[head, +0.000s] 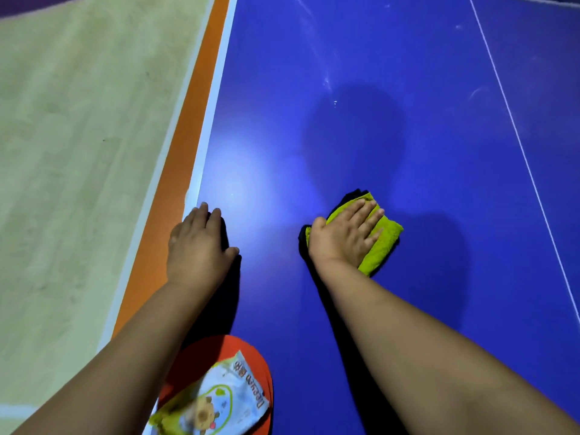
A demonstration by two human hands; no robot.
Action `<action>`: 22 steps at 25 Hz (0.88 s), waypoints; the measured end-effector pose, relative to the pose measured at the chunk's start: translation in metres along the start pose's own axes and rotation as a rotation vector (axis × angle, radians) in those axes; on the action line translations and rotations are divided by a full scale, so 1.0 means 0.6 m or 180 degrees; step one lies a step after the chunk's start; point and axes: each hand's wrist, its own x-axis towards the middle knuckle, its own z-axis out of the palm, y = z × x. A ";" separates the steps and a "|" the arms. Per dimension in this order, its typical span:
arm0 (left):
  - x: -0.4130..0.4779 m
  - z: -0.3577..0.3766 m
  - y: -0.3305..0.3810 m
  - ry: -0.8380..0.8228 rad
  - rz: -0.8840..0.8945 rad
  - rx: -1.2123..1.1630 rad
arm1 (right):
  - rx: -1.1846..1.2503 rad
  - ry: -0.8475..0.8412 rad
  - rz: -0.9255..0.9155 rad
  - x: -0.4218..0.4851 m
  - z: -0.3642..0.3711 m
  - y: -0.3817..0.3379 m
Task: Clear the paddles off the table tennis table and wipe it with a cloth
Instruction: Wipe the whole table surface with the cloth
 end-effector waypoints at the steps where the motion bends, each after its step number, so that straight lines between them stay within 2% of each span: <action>1: 0.015 -0.001 0.002 -0.0050 -0.0045 0.0060 | 0.0012 0.0025 -0.0021 0.029 -0.003 -0.015; 5: 0.057 0.002 0.004 -0.0301 -0.0223 0.0297 | -0.0025 0.0118 -0.0069 0.135 -0.007 -0.068; 8: 0.072 0.005 -0.001 -0.0514 -0.0381 0.0217 | -0.0077 0.0138 -0.0337 0.188 -0.010 -0.105; 15: 0.081 0.008 -0.004 -0.0529 -0.0380 0.0149 | -0.0796 -0.0062 -0.2207 0.222 -0.010 -0.136; 19: 0.078 0.009 -0.005 -0.0488 -0.0356 0.0034 | -0.0964 -0.0361 -0.3234 0.170 -0.007 -0.119; 22: 0.071 0.008 -0.022 -0.0287 -0.0263 -0.0092 | -0.1092 -0.0516 -0.3703 0.103 0.002 -0.093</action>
